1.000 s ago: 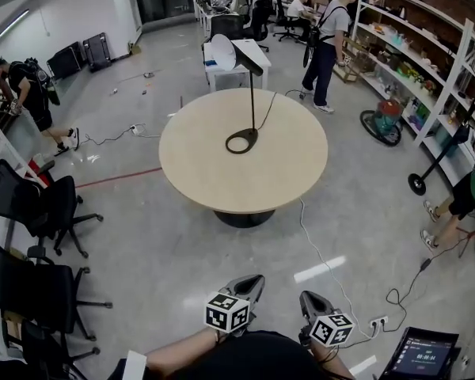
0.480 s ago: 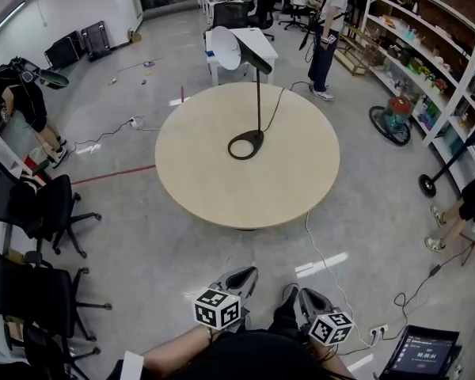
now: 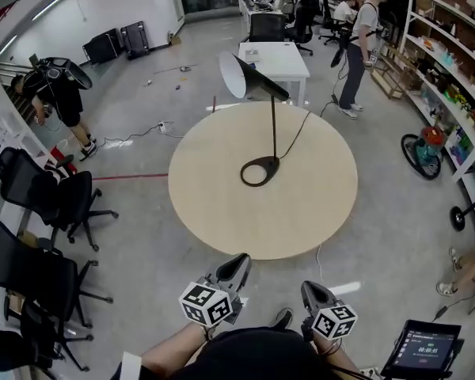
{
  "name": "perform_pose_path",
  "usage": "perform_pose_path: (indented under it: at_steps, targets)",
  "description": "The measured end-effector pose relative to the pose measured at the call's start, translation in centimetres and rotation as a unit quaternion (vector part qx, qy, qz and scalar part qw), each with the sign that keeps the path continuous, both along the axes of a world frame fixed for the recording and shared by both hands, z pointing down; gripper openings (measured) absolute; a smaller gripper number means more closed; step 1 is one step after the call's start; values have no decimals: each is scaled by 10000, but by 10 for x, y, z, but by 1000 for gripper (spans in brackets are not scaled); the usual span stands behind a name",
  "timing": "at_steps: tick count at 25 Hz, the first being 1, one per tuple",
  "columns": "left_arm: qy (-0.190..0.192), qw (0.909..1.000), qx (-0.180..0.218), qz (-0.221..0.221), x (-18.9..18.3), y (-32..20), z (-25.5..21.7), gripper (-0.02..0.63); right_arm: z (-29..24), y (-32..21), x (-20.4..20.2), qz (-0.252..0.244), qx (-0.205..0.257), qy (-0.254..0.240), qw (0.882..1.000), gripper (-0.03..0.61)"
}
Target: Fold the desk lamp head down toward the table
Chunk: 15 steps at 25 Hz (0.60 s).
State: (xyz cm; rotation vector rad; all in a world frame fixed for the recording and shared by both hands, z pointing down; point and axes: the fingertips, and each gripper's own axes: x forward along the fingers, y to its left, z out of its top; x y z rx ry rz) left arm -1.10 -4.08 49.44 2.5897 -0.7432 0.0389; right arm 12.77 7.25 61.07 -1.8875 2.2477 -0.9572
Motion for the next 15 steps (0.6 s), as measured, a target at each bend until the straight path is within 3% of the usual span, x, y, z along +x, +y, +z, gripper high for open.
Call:
perform_pose_path:
  at_steps: [7, 11, 15]
  targets:
    - [423, 9963, 555, -492, 25, -24, -43, 8, -30, -60, 52, -541, 401, 413, 9969, -5]
    - [382, 9948, 649, -686, 15, -39, -54, 41, -48, -97, 53, -944, 675, 626, 9913, -5]
    - [281, 9930, 782, -834, 9, -55, -66, 60, -59, -128, 63, -1047, 845, 605, 9891, -4]
